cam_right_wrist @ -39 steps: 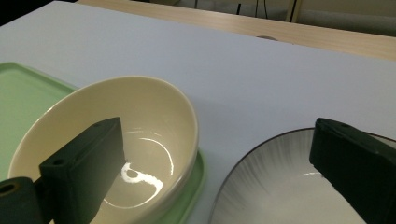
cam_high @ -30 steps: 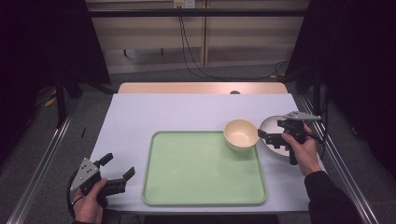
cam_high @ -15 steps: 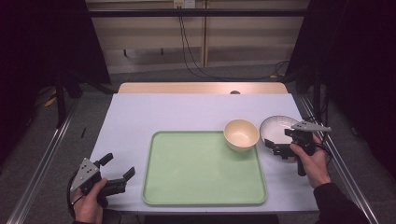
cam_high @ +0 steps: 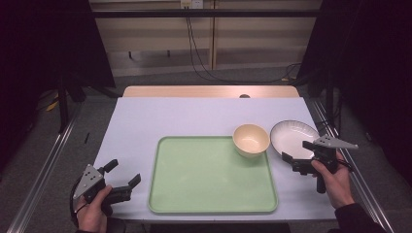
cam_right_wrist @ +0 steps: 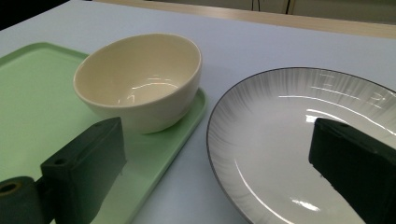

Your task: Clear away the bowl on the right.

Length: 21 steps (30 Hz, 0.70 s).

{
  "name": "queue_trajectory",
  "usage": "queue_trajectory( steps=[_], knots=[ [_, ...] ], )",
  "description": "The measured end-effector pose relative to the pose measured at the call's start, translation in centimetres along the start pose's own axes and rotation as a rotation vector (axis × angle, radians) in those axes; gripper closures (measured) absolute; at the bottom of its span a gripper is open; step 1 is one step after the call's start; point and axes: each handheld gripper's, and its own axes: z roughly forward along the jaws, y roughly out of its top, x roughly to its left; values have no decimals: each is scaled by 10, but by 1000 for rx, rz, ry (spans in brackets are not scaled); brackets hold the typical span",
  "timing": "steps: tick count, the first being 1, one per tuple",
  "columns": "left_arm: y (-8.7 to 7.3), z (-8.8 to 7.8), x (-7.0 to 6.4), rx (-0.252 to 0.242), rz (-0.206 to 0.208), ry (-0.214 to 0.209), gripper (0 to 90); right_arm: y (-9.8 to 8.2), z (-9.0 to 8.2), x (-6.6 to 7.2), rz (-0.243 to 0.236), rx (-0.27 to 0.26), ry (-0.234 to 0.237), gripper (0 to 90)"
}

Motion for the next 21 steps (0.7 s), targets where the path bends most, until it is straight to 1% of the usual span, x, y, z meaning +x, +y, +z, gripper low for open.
queue_trajectory(
  steps=[6, 7, 11, 12, 14, 15, 16, 17, 18, 20, 21],
  knots=[
    [0, 0, -1, -9, -7, 4, 1, -8, -10, 2, 3, -5, 4, 35],
    [0, -1, 0, -7, 0, -3, 0, -10, -11, 2, 5, -6, 4, 35],
    [0, -1, -1, -14, -8, -3, 0, -15, -16, 4, 11, -22, 15, 34],
    [0, -1, -1, -15, -10, -2, 1, -17, -17, 4, 10, -17, 7, 34],
    [0, -1, -1, -15, -9, -2, 0, -19, -20, 5, 14, -26, 10, 33],
    [0, -2, -1, -15, -7, -1, 1, -20, -21, 5, 14, -25, 14, 33],
    [0, -2, -1, -12, -8, 9, 0, -22, -23, 6, 5, -24, 11, 32],
    [0, -2, -1, -12, -5, 10, 0, -24, -24, 7, 5, -32, 14, 31],
    [0, -2, -1, -14, -13, 7, 1, -26, -26, 7, -2, -25, 24, 27],
    [0, -3, -1, -13, -12, 8, 1, -29, -28, 9, -14, -17, 21, 25],
    [0, -3, -1, -14, -12, 8, 0, -31, -30, 10, -2, -20, 26, 26]
  ],
)
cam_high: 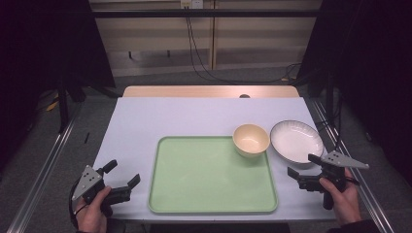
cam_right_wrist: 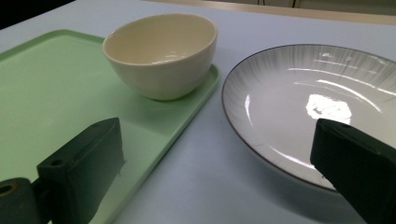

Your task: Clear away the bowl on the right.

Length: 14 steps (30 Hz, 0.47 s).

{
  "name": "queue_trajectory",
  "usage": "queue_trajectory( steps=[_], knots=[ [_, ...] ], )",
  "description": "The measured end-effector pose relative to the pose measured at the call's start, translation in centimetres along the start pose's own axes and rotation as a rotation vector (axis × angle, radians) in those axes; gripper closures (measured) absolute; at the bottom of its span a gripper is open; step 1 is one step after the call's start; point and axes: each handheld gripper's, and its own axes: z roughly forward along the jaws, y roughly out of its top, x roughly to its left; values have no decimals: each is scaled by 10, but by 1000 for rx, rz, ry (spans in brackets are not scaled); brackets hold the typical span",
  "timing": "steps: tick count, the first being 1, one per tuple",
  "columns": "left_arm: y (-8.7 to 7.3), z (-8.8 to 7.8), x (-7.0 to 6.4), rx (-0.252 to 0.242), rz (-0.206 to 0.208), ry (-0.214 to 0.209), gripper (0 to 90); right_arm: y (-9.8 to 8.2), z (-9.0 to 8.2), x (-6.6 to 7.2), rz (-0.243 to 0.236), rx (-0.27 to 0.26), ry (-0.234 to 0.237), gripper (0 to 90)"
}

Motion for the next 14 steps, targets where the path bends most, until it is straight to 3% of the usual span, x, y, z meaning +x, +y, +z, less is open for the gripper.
queue_trajectory(
  steps=[3, 14],
  knots=[
    [0, 0, 1, 3, 4, 3, 0, -7, -3, 0, 19, 7, 25, 25],
    [0, 0, 1, 4, 2, -2, 1, -19, -19, 5, 31, -10, 16, 26]
  ],
)
